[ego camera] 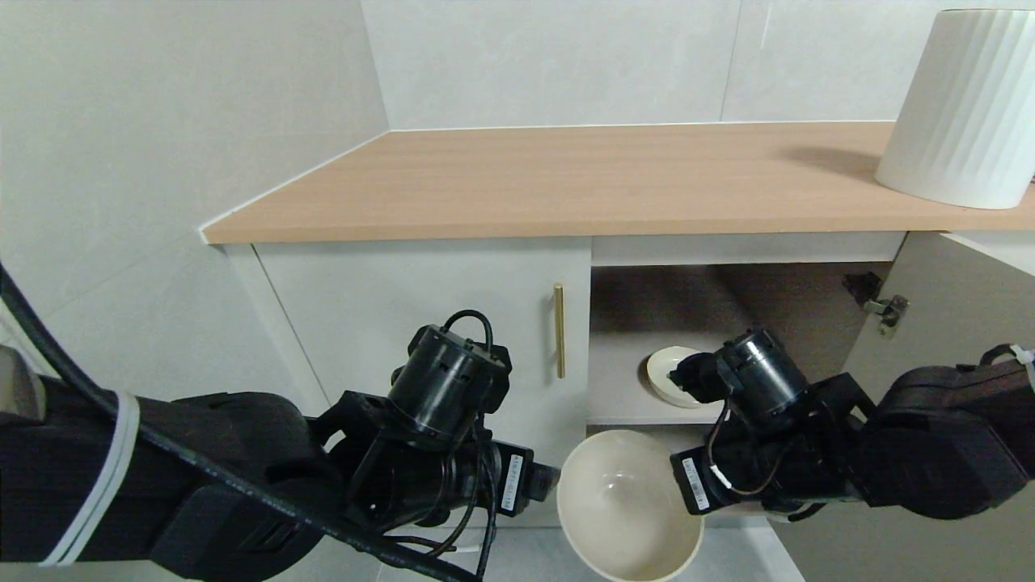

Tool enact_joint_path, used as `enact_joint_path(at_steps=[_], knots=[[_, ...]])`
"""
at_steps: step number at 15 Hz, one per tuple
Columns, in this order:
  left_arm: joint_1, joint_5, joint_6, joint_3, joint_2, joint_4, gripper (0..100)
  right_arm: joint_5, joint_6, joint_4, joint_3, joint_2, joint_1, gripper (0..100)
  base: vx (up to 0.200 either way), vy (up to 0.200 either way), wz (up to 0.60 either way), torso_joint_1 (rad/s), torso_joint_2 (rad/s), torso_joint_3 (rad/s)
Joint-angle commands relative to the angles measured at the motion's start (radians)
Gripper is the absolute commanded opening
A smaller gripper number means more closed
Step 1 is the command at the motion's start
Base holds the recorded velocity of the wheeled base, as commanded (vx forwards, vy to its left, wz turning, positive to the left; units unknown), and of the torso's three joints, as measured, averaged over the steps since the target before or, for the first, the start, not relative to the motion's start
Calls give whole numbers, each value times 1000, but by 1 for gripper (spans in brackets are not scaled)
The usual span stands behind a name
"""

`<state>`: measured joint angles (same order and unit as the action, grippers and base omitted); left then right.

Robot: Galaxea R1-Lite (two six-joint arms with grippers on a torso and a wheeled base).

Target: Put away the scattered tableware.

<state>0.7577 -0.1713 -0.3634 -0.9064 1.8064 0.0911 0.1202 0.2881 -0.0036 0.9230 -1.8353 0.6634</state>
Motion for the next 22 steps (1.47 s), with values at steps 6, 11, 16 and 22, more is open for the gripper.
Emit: enact_joint_path(at_steps=[6, 11, 16, 22], knots=[[0, -1, 0, 0, -7, 1, 100, 78, 6, -38, 99, -154, -200, 0, 0, 0, 0, 0, 0, 0], [0, -1, 0, 0, -9, 1, 100, 82, 97, -291, 109, -259, -277, 0, 0, 0, 0, 0, 0, 0], [0, -1, 0, 0, -9, 1, 100, 84, 244, -375, 197, -332, -340, 0, 0, 0, 0, 0, 0, 0], [0, -1, 0, 0, -7, 1, 100, 85, 319, -372, 292, -392, -409, 0, 0, 0, 0, 0, 0, 0]])
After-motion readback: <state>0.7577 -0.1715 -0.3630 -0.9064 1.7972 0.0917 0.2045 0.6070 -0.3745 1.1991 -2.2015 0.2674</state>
